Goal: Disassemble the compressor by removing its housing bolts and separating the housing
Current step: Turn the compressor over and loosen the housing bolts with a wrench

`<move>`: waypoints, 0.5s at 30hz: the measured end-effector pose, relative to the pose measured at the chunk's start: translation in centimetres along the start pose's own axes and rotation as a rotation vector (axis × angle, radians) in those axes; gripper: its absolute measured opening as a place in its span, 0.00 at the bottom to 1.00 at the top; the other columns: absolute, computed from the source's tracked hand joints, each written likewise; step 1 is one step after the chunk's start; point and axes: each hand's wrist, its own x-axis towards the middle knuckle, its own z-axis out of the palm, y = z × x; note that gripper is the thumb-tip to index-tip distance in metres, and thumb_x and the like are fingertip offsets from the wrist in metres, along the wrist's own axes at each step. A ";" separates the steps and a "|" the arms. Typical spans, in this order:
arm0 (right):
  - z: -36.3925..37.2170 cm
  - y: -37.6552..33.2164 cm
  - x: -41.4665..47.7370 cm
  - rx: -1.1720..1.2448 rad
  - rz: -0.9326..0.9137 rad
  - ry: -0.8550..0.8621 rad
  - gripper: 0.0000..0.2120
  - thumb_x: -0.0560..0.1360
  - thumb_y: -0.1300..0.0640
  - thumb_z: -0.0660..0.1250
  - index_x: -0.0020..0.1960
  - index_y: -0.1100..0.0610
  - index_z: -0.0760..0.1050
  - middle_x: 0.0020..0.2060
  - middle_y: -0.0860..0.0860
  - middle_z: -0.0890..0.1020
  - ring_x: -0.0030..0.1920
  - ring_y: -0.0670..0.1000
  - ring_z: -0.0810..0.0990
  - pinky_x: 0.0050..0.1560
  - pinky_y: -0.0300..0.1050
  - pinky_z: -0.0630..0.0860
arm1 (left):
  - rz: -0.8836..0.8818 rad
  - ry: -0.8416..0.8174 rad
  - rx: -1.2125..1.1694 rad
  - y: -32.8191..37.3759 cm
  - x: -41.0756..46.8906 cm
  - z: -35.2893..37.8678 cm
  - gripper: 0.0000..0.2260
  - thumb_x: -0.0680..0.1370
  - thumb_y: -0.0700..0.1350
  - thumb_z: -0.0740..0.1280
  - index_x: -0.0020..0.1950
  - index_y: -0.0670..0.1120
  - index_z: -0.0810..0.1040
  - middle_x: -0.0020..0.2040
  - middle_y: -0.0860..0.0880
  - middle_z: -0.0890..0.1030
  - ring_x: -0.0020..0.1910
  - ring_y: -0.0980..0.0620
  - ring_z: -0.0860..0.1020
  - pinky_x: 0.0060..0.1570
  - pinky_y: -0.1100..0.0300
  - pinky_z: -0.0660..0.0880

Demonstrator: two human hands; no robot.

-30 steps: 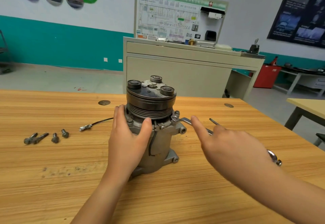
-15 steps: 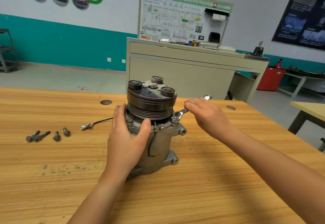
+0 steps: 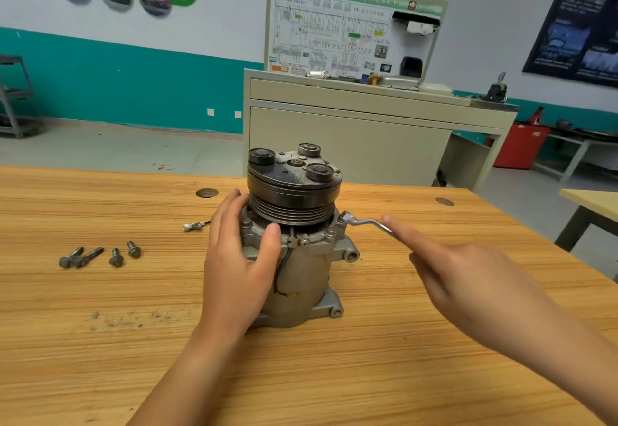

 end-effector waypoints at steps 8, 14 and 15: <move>-1.0 -2.4 0.7 -0.180 0.023 0.002 0.38 0.77 0.62 0.51 0.70 0.39 0.27 0.30 0.46 0.66 0.27 0.46 0.63 0.23 0.41 0.58 | 0.064 -0.038 0.063 -0.3 -0.8 -0.3 0.30 0.72 0.59 0.57 0.70 0.45 0.67 0.68 0.53 0.69 0.68 0.57 0.65 0.65 0.69 0.60; -3.8 -6.0 0.9 -0.287 -0.033 -0.221 0.42 0.68 0.73 0.52 0.74 0.58 0.33 0.29 0.52 0.63 0.26 0.51 0.60 0.21 0.42 0.56 | 0.158 0.017 0.149 -0.7 -0.7 -0.1 0.28 0.73 0.55 0.59 0.66 0.36 0.71 0.65 0.41 0.74 0.64 0.45 0.73 0.61 0.57 0.68; -3.9 -6.7 1.0 -0.301 -0.027 -0.235 0.40 0.70 0.73 0.54 0.74 0.60 0.34 0.28 0.53 0.62 0.26 0.50 0.59 0.21 0.43 0.55 | 0.178 0.028 0.181 -0.7 -0.7 -0.1 0.28 0.73 0.54 0.59 0.65 0.35 0.72 0.63 0.40 0.75 0.62 0.43 0.74 0.59 0.53 0.69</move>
